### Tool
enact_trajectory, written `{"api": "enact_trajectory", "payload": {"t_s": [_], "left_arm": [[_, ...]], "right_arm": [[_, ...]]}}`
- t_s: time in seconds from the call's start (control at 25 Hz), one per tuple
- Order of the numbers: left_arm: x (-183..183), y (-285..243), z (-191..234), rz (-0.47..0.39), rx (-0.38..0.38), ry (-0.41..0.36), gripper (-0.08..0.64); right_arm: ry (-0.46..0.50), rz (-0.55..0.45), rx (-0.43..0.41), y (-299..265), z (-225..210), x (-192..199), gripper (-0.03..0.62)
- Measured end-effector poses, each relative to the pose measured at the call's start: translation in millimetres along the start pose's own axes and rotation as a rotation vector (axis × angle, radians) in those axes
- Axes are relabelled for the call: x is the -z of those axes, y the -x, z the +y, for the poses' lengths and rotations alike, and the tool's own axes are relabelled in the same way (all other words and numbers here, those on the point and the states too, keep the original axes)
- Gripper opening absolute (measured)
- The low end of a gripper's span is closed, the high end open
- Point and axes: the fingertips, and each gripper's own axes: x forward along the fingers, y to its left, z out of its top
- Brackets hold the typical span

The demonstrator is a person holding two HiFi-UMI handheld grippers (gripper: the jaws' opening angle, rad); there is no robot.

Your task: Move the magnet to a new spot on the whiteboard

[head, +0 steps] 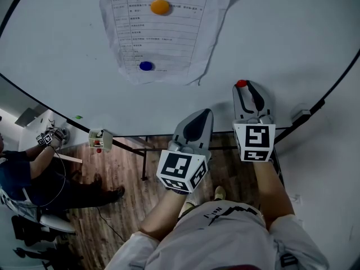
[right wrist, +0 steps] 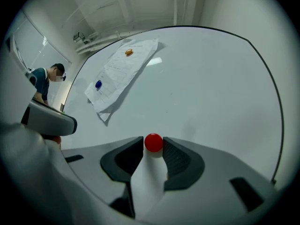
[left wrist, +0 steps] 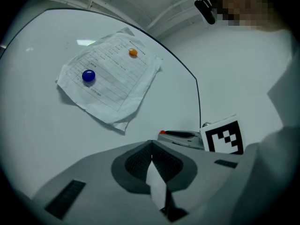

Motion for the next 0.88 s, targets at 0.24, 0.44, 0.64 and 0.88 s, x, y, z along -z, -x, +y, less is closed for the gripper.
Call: {"api": "enact_trajectory", "payload": {"t_s": [0.24,0.44,0.64,0.88], "left_arm": [[2.6,3.1,-2.4,0.005,0.012,0.004,0.011],[5.0,11.3,-4.7,0.010,0.024,0.008,0.011],[7.3,25.0,-3.7,0.016,0.033,0.016,0.011],[9.2,46.6,-1.1,0.024,0.041,0.025,0.011]], "right_arm": [[-0.006,0.018,0.003,10.4,-0.5,4.4,0.127],[-0.034,0.032,-0.011,25.6,8.5,6.6,0.126],[-0.115,0.046,-0.079,39.3,32.2,8.1,0.115],[-0.209,0.044,-0.159,58.3,68.7,5.2,0.059]]}}
